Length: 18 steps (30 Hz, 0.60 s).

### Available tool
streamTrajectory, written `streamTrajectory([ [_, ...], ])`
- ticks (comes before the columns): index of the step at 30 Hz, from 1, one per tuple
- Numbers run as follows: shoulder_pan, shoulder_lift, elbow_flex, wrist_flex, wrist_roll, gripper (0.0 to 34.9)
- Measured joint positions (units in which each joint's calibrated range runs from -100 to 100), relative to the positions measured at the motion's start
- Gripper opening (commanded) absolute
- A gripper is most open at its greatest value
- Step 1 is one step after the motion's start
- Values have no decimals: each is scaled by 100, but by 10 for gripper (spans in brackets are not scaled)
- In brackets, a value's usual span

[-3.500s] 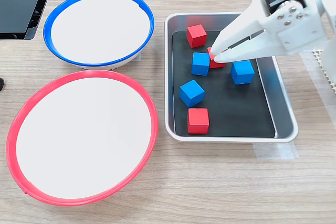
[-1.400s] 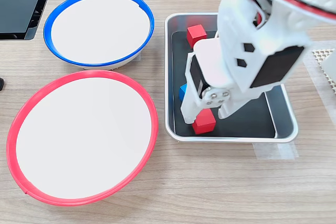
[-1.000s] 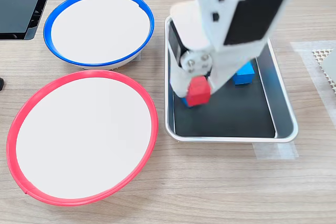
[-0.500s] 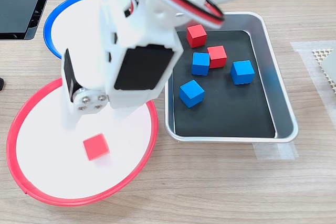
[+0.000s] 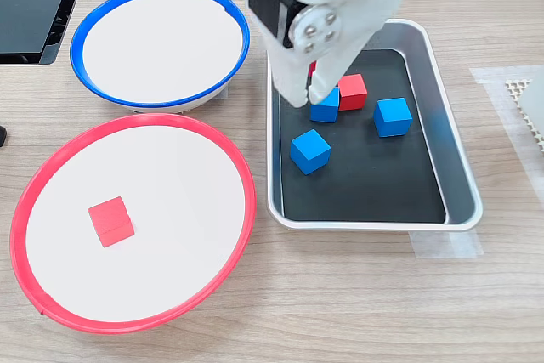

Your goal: Move six blocks from tray to matching dishes

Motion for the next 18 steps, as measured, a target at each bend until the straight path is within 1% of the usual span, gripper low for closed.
streamTrajectory([
  [2,168,-111,390,49,186,178],
  [5,372,-136,1134,-343,532,203],
  [7,389,-119,1289,-604,635,205],
  [10,442,-34,1488,-783,752,208],
  [14,460,128,1615,-962,840,188],
  [16,398,213,1652,-1101,864,145],
  [18,345,358,1652,-1134,869,66],
])
